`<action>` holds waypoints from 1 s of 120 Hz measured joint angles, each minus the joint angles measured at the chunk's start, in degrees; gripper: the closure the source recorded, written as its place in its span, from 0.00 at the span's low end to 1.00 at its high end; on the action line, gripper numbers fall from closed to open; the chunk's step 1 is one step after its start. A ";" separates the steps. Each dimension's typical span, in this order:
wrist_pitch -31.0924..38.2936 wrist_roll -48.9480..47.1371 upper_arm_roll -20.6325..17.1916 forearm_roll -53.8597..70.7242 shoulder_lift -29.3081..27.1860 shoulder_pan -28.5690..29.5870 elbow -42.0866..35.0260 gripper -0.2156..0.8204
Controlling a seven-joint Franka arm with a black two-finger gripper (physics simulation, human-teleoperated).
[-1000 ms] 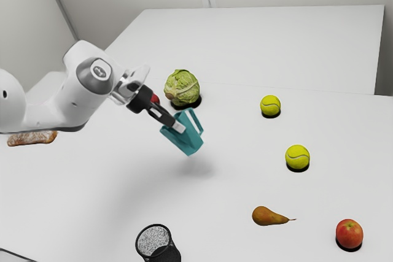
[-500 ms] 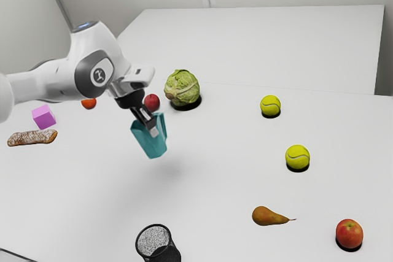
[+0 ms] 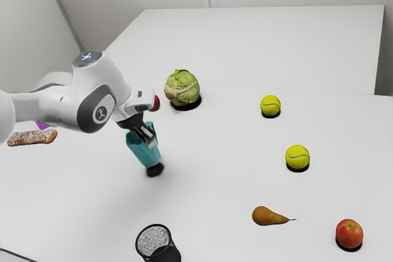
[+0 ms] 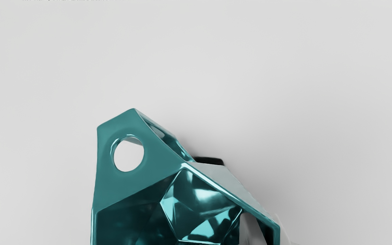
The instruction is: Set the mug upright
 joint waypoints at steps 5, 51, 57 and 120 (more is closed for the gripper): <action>1.37 -0.76 0.00 0.13 0.03 -0.01 -0.74 0.97; 7.72 -5.76 0.00 0.38 2.05 -0.08 -2.59 0.97; 7.98 -6.21 0.00 0.36 2.37 -0.09 -2.58 0.97; 8.59 -9.05 0.00 -0.14 4.67 -0.28 -2.57 0.81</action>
